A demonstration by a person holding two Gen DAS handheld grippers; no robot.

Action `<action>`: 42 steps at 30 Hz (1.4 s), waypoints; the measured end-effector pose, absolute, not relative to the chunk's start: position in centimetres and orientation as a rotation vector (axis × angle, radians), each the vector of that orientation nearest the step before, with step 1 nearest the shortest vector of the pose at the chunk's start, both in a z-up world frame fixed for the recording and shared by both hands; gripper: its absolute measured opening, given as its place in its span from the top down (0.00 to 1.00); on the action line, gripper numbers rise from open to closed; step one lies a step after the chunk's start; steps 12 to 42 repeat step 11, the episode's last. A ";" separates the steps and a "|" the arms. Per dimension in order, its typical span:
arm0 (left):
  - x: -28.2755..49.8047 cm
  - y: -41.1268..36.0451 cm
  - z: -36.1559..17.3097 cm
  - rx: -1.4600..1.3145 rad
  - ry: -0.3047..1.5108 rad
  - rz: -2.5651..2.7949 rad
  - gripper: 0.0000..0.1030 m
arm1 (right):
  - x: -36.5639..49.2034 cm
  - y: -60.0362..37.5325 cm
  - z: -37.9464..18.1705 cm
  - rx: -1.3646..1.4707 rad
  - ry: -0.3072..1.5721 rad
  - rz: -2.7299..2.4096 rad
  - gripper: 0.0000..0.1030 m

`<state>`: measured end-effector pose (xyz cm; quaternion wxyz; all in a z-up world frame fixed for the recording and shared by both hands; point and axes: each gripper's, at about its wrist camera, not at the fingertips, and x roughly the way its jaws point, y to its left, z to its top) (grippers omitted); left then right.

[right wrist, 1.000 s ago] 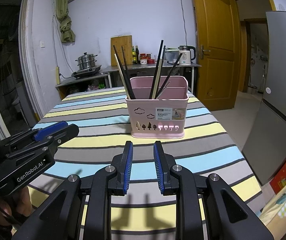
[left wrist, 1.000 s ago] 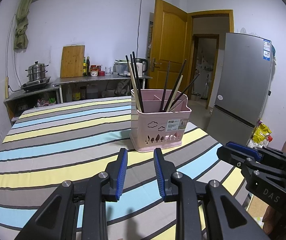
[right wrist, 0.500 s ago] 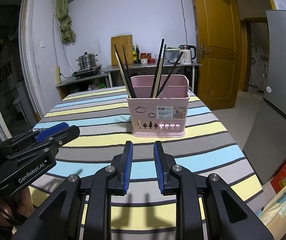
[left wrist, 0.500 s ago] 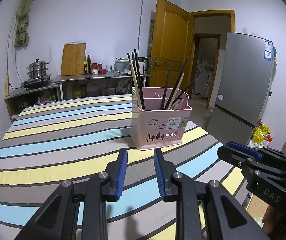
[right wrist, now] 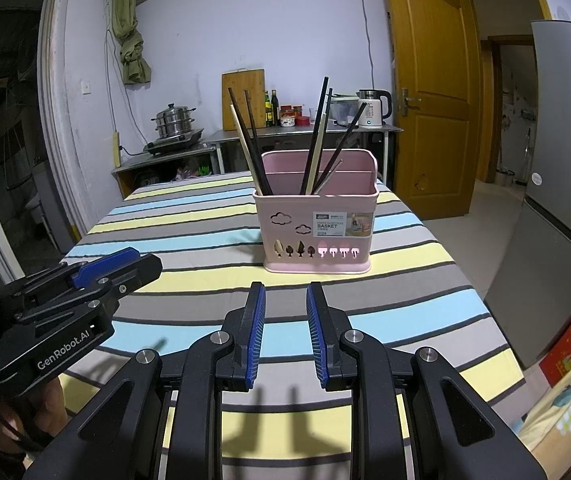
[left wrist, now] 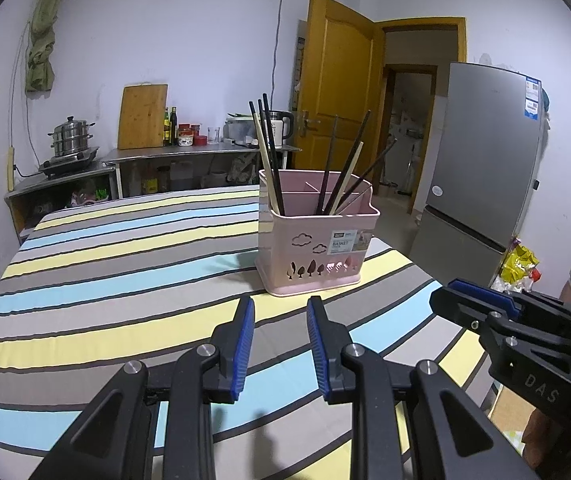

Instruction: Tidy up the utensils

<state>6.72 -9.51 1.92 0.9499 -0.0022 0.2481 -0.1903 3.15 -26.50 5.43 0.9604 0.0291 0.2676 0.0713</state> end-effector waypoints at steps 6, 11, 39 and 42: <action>6.7 -9.6 1.9 -0.007 0.505 -0.396 0.74 | 3.1 -26.6 5.2 0.058 0.545 0.144 0.79; 6.6 -9.6 1.9 -0.007 0.500 -0.393 0.74 | 3.1 -26.6 5.2 0.058 0.544 0.145 0.78; 6.6 -9.6 1.9 -0.007 0.500 -0.393 0.74 | 3.1 -26.6 5.2 0.058 0.544 0.145 0.78; 6.6 -9.6 1.9 -0.007 0.500 -0.393 0.74 | 3.1 -26.6 5.2 0.058 0.544 0.145 0.78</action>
